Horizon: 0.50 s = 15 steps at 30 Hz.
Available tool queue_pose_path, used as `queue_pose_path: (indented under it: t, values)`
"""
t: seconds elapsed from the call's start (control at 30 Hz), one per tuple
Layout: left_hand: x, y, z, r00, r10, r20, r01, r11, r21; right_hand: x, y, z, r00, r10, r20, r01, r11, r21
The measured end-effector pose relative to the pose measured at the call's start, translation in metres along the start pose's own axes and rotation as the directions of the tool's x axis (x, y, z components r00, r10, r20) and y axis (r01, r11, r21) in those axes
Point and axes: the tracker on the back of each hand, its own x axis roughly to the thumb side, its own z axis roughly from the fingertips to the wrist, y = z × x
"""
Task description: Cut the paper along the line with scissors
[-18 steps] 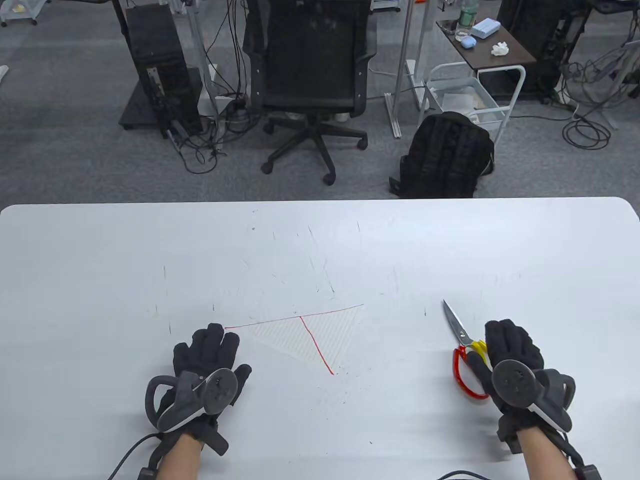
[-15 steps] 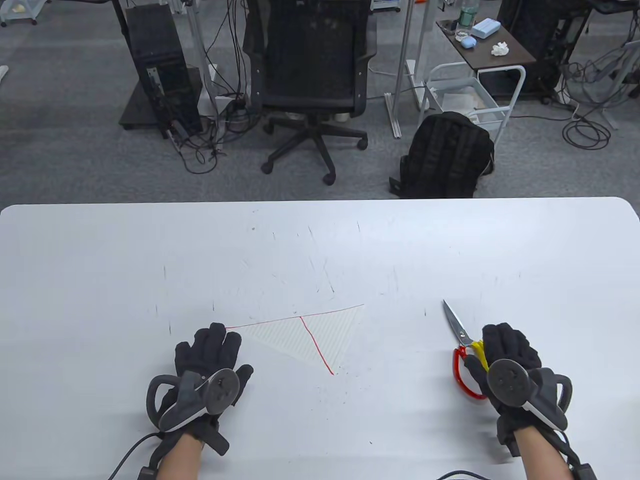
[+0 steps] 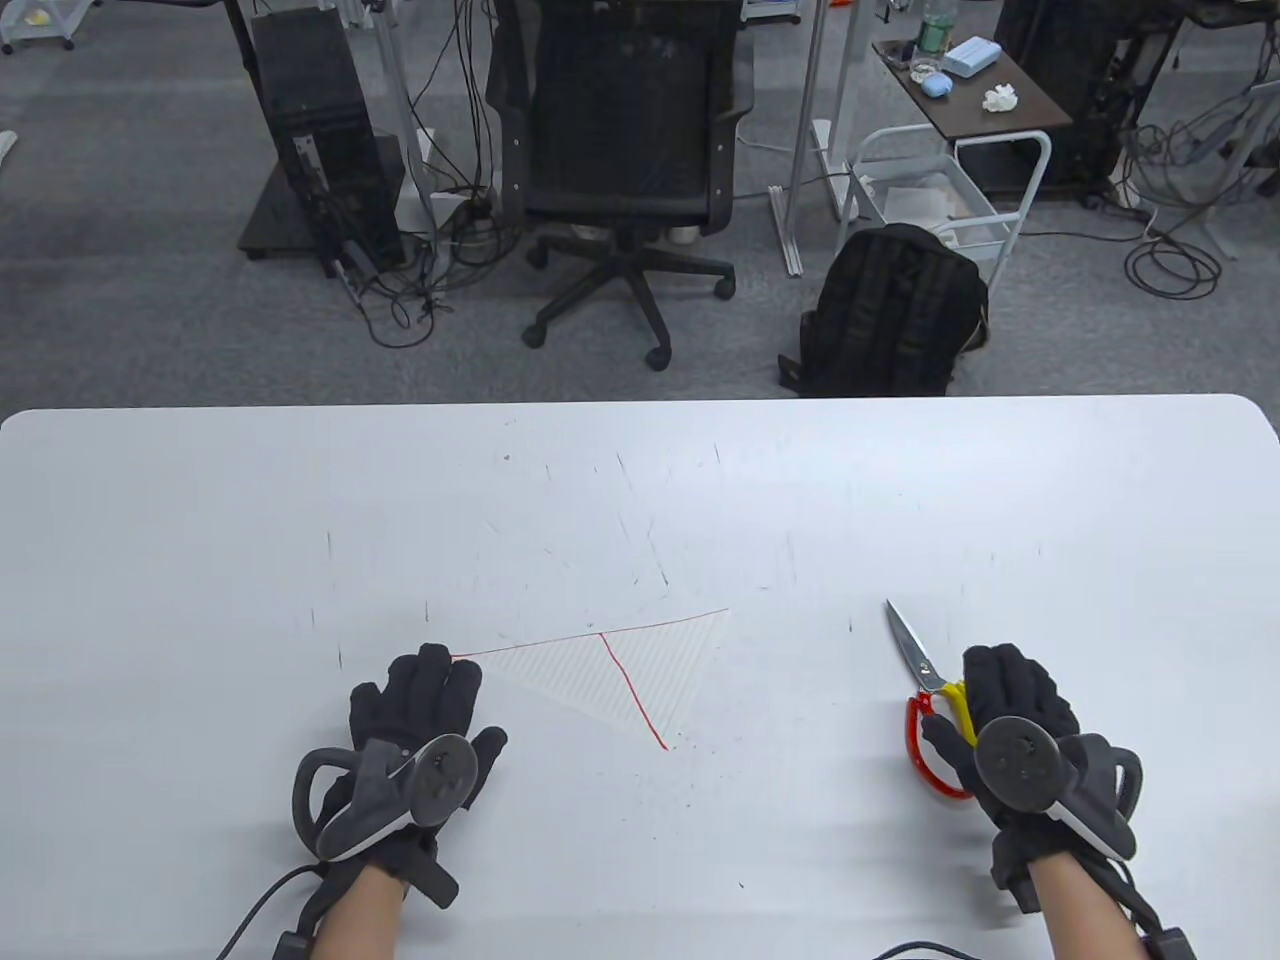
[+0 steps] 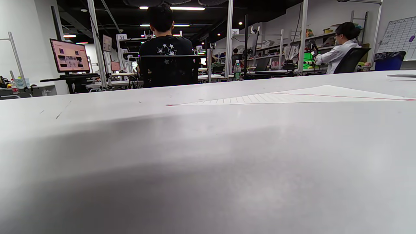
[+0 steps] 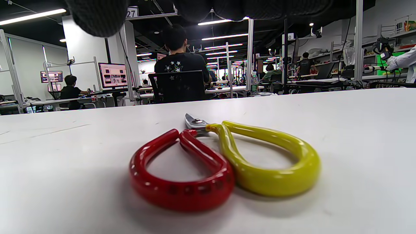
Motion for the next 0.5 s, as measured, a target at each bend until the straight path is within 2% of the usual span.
queue_pose_path:
  t: [0.1, 0.27, 0.5]
  values:
    - [0.003, -0.002, 0.002, 1.000, 0.010, 0.008, -0.010, 1.000, -0.009, 0.000, 0.002, -0.001, 1.000, -0.009, -0.011, 0.009, 1.000, 0.006]
    - [0.006, -0.003, 0.001, 1.000, 0.006, 0.023, -0.005, 0.999, -0.032, -0.005, 0.012, -0.002, 0.990, -0.130, -0.057, 0.135, 0.986, 0.100]
    - [0.007, -0.009, -0.003, 1.000, 0.002, 0.029, -0.001, 0.998, -0.063, -0.013, 0.029, -0.008, 0.992, -0.038, -0.119, 0.068, 0.964, 0.256]
